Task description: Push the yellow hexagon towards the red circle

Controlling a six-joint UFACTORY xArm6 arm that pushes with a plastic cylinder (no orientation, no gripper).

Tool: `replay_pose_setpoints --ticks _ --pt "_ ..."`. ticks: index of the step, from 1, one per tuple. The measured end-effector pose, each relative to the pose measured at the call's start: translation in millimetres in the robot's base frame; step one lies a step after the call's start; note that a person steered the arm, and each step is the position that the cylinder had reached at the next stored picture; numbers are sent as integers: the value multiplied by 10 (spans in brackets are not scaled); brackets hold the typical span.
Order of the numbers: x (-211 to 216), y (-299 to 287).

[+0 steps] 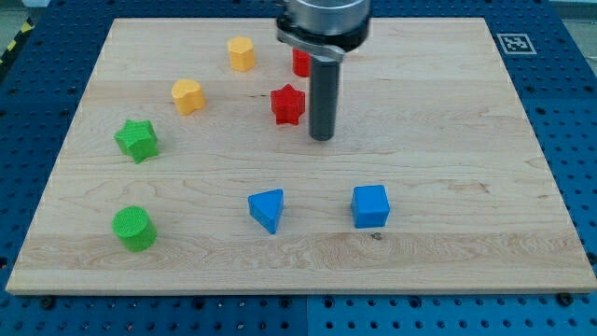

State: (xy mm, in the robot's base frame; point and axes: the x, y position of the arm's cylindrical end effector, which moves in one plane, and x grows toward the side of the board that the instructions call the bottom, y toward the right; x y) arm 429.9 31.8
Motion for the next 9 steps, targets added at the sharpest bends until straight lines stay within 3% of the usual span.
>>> replay_pose_setpoints --ticks 1,3,7,9 --pt "-306 -253" --pt "-438 -1036" --pt "-1057 -2007" --pt "-801 -1578"
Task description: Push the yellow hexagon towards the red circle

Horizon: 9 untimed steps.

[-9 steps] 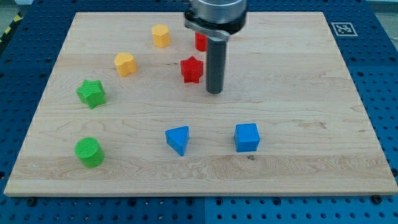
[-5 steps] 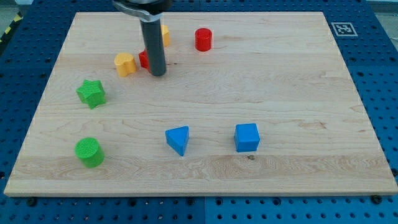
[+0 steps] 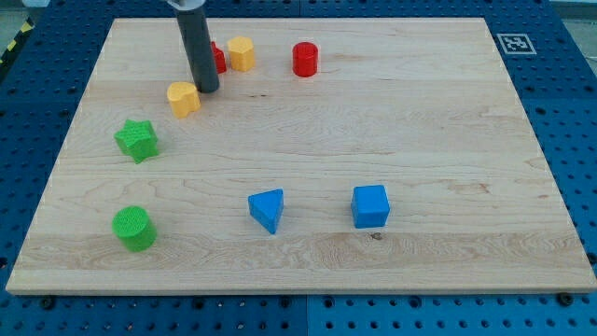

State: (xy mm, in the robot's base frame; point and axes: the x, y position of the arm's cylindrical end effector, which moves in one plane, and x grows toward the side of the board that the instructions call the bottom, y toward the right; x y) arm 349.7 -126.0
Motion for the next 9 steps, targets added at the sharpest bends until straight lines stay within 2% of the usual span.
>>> replay_pose_setpoints --ticks 1,2,5,6,7,9 --pt "-133 2" --pt "-452 -53" --pt "-444 184" --pt "-649 185" --pt "-659 183" --pt "-805 -322"
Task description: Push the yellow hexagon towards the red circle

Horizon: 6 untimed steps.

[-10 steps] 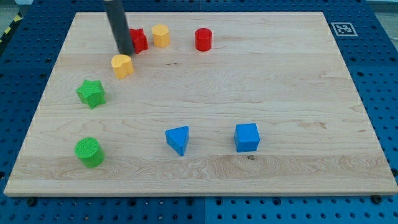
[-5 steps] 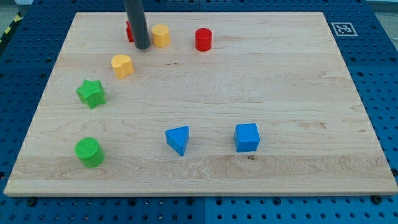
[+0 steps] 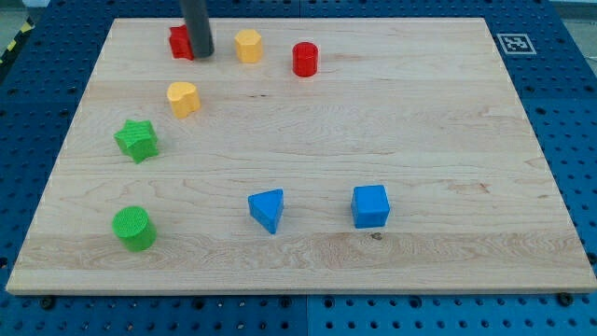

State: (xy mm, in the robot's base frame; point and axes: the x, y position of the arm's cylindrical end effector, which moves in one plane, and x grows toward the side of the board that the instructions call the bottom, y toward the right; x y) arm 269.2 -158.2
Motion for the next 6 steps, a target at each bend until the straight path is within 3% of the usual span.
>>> replay_pose_setpoints --ticks 2,6 --pt "133 -100" --pt "4 27"
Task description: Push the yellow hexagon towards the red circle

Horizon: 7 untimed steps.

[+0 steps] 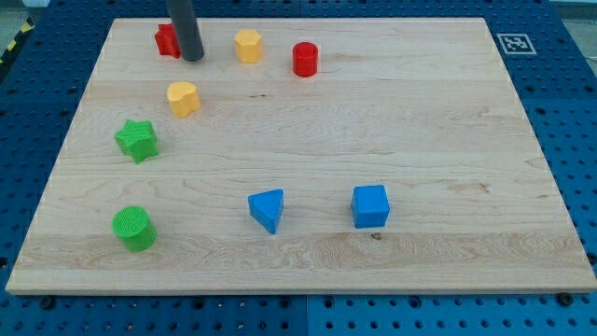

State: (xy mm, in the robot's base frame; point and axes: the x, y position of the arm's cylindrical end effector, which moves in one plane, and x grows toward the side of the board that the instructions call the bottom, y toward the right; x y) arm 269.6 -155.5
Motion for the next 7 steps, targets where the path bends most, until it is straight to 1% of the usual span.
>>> replay_pose_setpoints --ticks 1,2,3,4,5,6,7 --pt "-176 137" --pt "-240 427" --pt "-225 857" --pt "-54 1079" --pt "226 1106" --pt "234 1200" --pt "-182 1230"
